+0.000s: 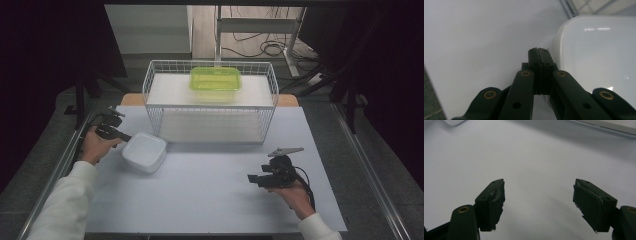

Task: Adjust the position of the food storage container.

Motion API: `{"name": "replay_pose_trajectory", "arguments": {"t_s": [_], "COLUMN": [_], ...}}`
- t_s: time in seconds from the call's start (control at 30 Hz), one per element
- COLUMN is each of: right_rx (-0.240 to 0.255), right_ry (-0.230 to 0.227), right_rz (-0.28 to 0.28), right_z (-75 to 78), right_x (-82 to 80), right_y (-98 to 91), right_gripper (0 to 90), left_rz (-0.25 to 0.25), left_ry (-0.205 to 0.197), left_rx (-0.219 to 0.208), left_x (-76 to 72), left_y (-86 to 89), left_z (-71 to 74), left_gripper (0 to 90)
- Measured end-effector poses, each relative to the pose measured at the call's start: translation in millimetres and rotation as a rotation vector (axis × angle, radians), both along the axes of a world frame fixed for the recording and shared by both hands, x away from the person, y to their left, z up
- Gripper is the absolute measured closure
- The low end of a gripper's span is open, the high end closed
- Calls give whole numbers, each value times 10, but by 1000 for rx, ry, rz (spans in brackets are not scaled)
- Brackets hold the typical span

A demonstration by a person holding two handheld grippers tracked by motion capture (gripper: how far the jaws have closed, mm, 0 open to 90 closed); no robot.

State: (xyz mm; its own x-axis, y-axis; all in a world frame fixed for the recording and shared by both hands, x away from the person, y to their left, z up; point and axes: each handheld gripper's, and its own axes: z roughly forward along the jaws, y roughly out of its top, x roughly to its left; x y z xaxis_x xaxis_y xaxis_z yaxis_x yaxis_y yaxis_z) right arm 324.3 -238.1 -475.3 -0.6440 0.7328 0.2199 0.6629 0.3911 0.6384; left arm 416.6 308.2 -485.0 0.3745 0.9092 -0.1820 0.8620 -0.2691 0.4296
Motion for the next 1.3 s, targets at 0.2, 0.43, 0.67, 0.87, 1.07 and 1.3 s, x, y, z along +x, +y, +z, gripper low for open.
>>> {"name": "replay_pose_trajectory", "arguments": {"t_s": [0.2,0.43,0.67,0.87,1.07,1.3], "right_rx": [2,2,5,1,-2,-7], "right_ry": [1,4,5,11,9,11], "right_rz": [1,4,3,10,11,13], "right_z": [2,3,7,-3,-7,-13], "right_x": [-2,-7,-10,-12,-12,-12], "right_y": [-1,4,0,12,21,25], "right_gripper": [253,253,253,252,252,252], "left_rz": [-50,-110,-159,-185,-189,-222], "left_ry": [-9,-12,-1,14,20,28], "left_rx": [-28,-57,-92,-122,-155,-181], "left_x": [-66,-184,-306,-467,-551,-689], "left_y": [-208,-464,-720,-956,-1105,-1287], "left_z": [-1,-8,-16,-21,-48,-70], "left_gripper": [900,900,900,900,900,899]}}
